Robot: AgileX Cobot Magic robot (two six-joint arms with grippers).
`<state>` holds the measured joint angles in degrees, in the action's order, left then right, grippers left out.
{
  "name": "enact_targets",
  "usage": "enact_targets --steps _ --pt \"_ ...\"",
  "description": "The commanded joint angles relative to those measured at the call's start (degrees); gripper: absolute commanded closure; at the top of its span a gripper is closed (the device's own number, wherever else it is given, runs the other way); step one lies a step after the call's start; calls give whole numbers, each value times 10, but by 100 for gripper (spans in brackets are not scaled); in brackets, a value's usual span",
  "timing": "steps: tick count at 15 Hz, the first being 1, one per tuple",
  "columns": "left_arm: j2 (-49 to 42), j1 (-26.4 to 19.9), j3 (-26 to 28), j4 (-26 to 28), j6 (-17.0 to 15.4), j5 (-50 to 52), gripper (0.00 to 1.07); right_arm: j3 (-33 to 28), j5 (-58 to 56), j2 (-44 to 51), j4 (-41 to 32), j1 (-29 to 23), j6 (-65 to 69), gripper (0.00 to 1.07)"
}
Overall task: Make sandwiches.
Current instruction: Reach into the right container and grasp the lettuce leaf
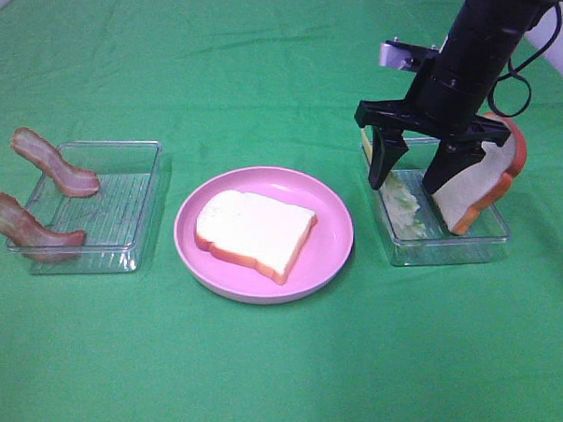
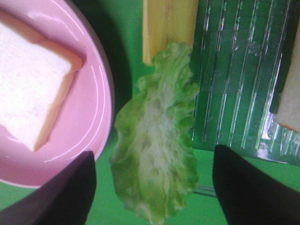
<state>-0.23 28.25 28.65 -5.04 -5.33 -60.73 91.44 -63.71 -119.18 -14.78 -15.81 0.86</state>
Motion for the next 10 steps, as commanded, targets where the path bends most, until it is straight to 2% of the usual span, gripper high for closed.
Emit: enact_targets --steps 1,2,3,7,10 --pt "-13 1 -1 3 2 7 41 3 11 -13 3 1 -9 49" --pt "-13 1 -1 3 2 7 41 3 15 -14 4 1 -9 53" --pt "-13 1 -1 3 2 7 41 3 21 -14 6 1 -9 62" --pt "-13 1 -1 3 2 7 41 3 16 -13 8 1 -9 107" --pt "-13 1 -1 3 2 7 41 3 3 0 27 1 -9 107"
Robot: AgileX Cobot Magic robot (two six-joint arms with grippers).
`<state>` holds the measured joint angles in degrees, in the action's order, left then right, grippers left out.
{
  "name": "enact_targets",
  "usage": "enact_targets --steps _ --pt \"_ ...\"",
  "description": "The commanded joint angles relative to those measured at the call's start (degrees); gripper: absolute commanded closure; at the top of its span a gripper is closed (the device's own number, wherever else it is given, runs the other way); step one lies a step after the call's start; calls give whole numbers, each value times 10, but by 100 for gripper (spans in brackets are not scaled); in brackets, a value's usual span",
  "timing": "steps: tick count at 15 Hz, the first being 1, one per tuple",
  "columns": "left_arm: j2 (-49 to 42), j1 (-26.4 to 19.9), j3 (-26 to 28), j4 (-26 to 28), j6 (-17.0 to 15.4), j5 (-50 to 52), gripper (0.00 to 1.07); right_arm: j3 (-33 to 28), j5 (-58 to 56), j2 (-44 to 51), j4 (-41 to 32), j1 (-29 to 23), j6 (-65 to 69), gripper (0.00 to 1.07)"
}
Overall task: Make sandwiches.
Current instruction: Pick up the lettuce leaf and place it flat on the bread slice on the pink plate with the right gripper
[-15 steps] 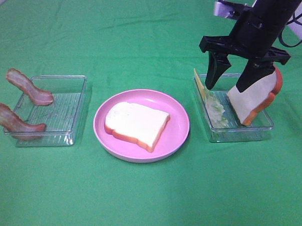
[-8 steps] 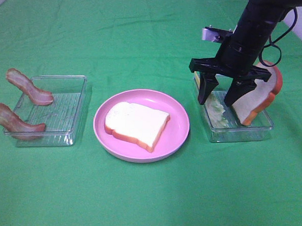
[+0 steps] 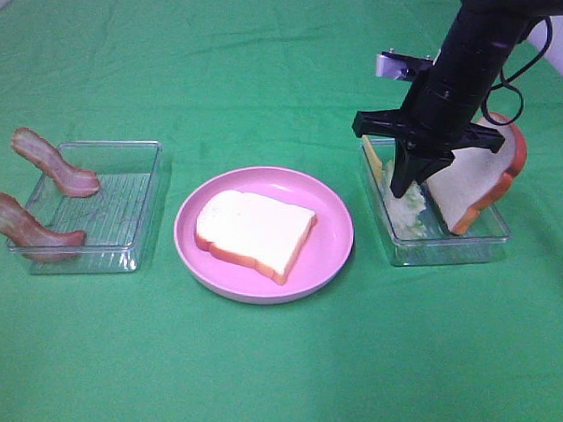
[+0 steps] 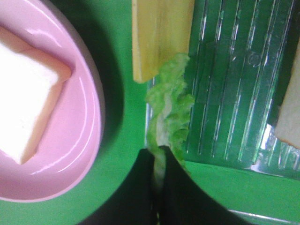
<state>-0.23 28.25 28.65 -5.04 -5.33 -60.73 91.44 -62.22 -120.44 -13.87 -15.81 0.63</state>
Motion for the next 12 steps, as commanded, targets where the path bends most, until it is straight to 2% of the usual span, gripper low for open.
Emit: enact_targets --steps 1,8,12 --pt "-13 1 -1 3 2 7 41 3 -15 26 26 1 -6 107" --pt "-13 1 -1 3 2 7 41 3 -52 189 10 1 -6 107" --pt "-13 1 -1 3 2 7 41 3 -56 224 -128 -2 -78 107"
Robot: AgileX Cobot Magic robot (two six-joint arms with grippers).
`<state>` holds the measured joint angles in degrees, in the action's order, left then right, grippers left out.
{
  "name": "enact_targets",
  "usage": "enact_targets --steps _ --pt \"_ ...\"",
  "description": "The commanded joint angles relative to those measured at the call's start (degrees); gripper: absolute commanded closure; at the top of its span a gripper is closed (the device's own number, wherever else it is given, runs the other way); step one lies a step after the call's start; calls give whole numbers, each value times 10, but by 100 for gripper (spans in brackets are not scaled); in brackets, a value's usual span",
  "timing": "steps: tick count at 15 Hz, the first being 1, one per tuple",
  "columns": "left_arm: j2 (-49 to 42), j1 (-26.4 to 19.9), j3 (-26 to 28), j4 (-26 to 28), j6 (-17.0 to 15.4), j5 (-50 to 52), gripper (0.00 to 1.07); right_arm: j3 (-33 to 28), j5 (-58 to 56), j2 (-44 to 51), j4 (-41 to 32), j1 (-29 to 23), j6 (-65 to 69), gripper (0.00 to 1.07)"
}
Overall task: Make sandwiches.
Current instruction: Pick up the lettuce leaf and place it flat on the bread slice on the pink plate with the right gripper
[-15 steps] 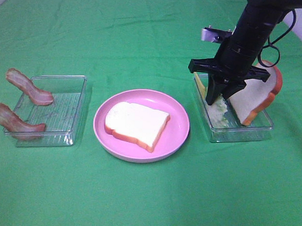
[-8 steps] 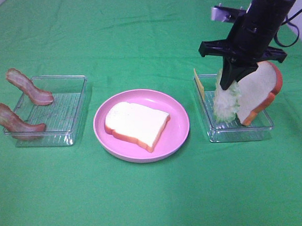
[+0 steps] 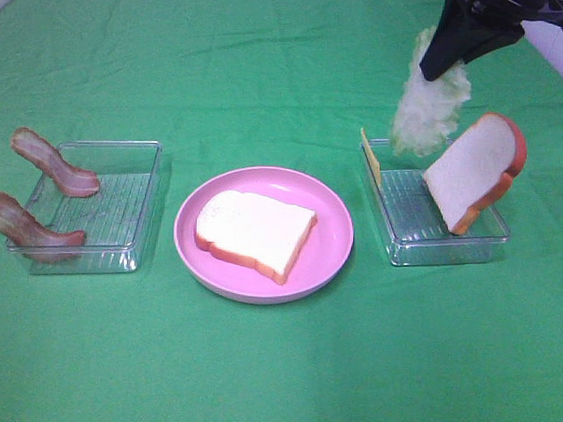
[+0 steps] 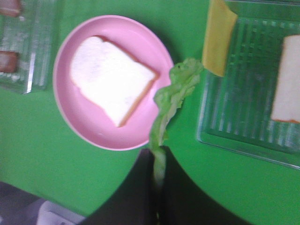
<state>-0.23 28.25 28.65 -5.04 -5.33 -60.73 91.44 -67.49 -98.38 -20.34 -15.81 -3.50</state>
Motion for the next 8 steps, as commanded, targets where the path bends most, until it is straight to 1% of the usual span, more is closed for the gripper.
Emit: enact_targets --steps 1,4,5,8 --pt "-13 1 -1 3 2 7 41 3 6 2 -88 -14 -55 107" --pt "-13 1 -1 3 2 7 41 3 77 -2 -103 -88 -68 107" --pt "-13 1 -1 3 2 7 41 3 107 -20 -117 -127 -68 107" --pt "-13 1 -1 3 2 7 41 3 134 -89 -167 -174 -69 107"
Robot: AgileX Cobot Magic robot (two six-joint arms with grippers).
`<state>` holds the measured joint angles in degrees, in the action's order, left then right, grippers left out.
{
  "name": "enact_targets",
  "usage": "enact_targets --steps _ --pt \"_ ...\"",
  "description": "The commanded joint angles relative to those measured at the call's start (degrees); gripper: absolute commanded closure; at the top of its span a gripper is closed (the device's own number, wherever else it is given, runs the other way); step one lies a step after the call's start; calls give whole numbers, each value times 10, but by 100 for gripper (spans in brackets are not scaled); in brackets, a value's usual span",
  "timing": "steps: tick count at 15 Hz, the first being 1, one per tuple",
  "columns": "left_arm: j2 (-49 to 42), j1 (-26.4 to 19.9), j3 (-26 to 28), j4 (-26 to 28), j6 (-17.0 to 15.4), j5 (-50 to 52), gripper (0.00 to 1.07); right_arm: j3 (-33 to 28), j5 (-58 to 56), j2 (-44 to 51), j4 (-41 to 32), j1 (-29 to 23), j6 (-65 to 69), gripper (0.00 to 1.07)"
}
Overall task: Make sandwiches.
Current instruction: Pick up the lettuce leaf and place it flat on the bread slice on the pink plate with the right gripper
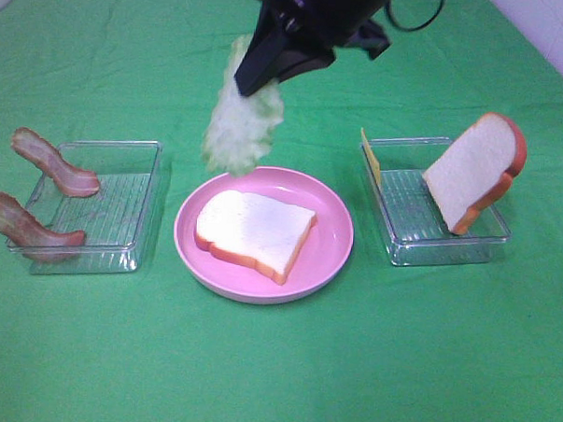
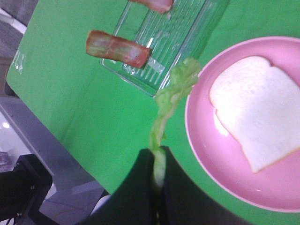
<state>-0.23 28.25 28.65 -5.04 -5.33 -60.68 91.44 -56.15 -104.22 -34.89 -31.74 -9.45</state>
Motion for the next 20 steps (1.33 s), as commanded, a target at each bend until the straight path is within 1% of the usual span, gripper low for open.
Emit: enact_targets --steps 1,3,6,7,8,10,14,16,17,20 --pt "-13 1 -1 3 2 6 41 3 36 -56 -34 -19 -10 107" --pt "-13 1 -1 3 2 6 41 3 68 -97 -60 -18 -21 107" --pt "-13 1 -1 3 2 6 41 3 106 -140 -64 -18 -22 107" --pt "-13 1 -1 3 2 6 41 3 125 -168 -92 -17 -22 107" --pt "-13 1 -1 3 2 6 41 3 127 -174 -96 -17 -22 107" --pt "-13 1 -1 3 2 6 41 3 132 -182 -82 -13 -22 107" --pt "-13 1 -1 3 2 6 41 3 123 -187 -4 20 52 107" --pt "-13 1 -1 3 2 6 41 3 119 -193 5 21 50 107" --pt "-13 1 -1 3 2 6 41 3 116 -193 -5 19 45 107" --pt "-13 1 -1 3 2 6 41 3 98 -192 -89 19 -21 107"
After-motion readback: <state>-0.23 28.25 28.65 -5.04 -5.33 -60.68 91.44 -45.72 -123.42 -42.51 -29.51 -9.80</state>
